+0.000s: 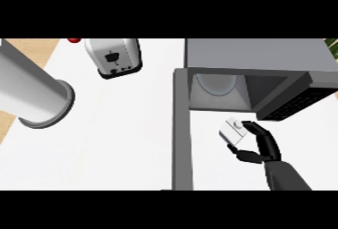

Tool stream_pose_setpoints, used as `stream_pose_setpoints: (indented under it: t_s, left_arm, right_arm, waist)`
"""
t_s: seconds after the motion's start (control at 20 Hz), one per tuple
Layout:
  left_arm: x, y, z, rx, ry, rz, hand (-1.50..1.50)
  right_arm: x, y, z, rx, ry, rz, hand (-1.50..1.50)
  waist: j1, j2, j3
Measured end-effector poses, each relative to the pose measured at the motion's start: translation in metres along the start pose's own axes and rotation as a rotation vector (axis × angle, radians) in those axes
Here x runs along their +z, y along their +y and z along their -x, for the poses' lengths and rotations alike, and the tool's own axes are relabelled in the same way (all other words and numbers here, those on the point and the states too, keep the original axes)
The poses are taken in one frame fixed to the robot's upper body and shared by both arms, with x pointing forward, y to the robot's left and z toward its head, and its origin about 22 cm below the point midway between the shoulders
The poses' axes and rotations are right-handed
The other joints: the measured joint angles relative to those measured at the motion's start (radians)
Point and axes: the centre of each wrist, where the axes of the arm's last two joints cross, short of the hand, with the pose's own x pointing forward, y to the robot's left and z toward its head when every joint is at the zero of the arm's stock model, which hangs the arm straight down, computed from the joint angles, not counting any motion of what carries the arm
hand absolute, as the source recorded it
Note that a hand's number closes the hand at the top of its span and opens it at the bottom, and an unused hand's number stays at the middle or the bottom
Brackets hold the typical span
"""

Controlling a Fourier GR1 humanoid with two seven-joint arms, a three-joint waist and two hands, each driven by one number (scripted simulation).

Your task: Pick up the milk, place it into the microwave and close the microwave

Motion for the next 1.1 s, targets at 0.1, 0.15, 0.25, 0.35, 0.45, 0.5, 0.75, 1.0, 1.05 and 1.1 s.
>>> stream_pose_setpoints:
  t_s: [0.1,0.15,0.25,0.35,0.45,0.5,0.75,1.0,1.05,1.1]
  left_arm:
    - [-0.001,-0.002,0.001,0.011,-0.005,0.005,-1.5]
    - [0.0,-0.001,-0.001,0.007,-0.003,0.002,-1.5]
    - [0.0,-0.001,0.0,0.012,-0.007,0.008,-1.5]
    - [0.001,0.0,-0.002,0.011,-0.004,0.006,-1.5]
    - [0.004,0.001,-0.001,0.01,-0.012,0.006,-1.5]
    - [0.003,0.001,-0.003,0.01,-0.011,0.006,-1.5]
    - [0.007,0.002,-0.002,0.013,-0.008,-0.005,-1.5]
    - [0.008,0.001,-0.004,0.011,0.002,-0.002,-1.5]
    - [0.01,0.002,-0.003,0.009,0.003,-0.003,-1.5]
    - [0.011,0.0,-0.003,0.012,0.006,-0.004,-1.5]
  right_arm:
    - [0.002,-0.001,0.001,-0.002,-0.007,-0.01,1.5]
    - [0.001,-0.001,0.0,-0.003,-0.013,-0.012,1.5]
    - [-0.002,0.002,0.0,-0.004,-0.027,-0.015,1.5]
    - [-0.005,0.01,-0.001,-0.021,-0.036,-0.021,1.5]
    - [-0.008,0.014,-0.002,-0.04,-0.043,0.0,1.5]
    - [-0.007,0.02,-0.001,-0.051,-0.041,0.012,1.5]
    - [-0.003,0.03,0.001,-0.076,-0.05,0.07,1.5]
    - [-0.014,0.038,-0.005,-0.079,-0.083,0.06,1.5]
    - [-0.019,0.037,-0.007,-0.072,-0.091,0.059,1.5]
    - [-0.022,0.038,-0.009,-0.063,-0.1,0.058,1.5]
  waist:
    - [0.0,0.001,0.0]
    - [0.001,0.0,0.0]
    - [0.002,0.001,0.0]
    - [0.001,0.0,0.0]
    - [-0.002,-0.001,0.0]
    - [-0.004,-0.001,-0.001]
    - [-0.018,-0.005,-0.002]
    - [-0.024,-0.008,-0.002]
    - [-0.023,-0.008,-0.002]
    - [-0.023,-0.008,-0.003]
